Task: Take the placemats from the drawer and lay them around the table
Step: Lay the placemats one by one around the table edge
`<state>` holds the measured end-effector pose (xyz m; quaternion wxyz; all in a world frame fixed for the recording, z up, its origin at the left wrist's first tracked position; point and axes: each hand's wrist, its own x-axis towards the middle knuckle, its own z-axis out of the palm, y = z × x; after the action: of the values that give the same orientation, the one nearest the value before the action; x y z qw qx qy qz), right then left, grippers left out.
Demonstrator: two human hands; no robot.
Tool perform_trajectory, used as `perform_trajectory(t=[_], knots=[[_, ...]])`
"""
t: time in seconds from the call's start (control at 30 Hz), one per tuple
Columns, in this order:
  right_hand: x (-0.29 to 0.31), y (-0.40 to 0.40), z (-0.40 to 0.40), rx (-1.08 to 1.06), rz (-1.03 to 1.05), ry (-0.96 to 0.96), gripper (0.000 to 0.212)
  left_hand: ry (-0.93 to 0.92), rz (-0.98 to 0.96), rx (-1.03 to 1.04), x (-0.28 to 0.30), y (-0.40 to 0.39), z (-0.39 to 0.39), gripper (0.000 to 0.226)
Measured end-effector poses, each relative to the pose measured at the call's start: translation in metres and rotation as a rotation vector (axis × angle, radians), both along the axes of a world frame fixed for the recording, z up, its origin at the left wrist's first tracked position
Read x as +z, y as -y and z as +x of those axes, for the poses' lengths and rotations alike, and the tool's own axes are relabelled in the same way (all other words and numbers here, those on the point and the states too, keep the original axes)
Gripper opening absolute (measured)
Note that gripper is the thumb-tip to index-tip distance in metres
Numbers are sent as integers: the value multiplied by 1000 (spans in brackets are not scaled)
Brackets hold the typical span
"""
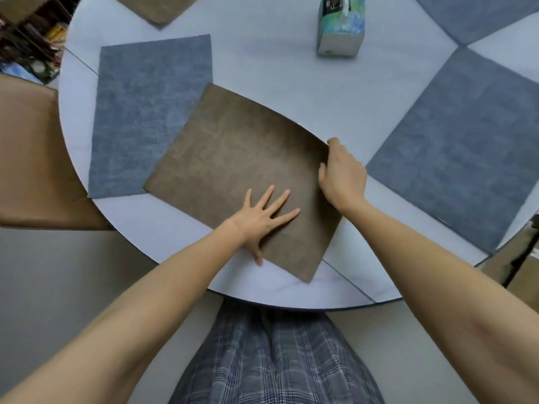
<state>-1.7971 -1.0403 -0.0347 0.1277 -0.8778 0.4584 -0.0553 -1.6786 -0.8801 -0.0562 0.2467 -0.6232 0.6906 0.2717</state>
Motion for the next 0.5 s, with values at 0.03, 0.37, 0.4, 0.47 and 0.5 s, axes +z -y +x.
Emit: perform_trajectory(t=[0.03, 0.37, 0.4, 0.47, 0.5], knots=[[-1, -2, -10, -126, 63, 73, 32, -5, -4, -5, -1, -2, 2, 141], [-30, -96, -52, -751, 794, 436, 29, -51, -29, -33, 1, -10, 7, 126], [-33, -110, -51, -782, 785, 420, 30, -56, -43, -37, 1, -14, 8, 122], [-35, -133, -49, -820, 746, 401, 30, -57, -89, -47, -1, -24, 8, 111], [-34, -139, -48, -807, 706, 394, 30, -56, -111, -51, -1, -31, 8, 104]])
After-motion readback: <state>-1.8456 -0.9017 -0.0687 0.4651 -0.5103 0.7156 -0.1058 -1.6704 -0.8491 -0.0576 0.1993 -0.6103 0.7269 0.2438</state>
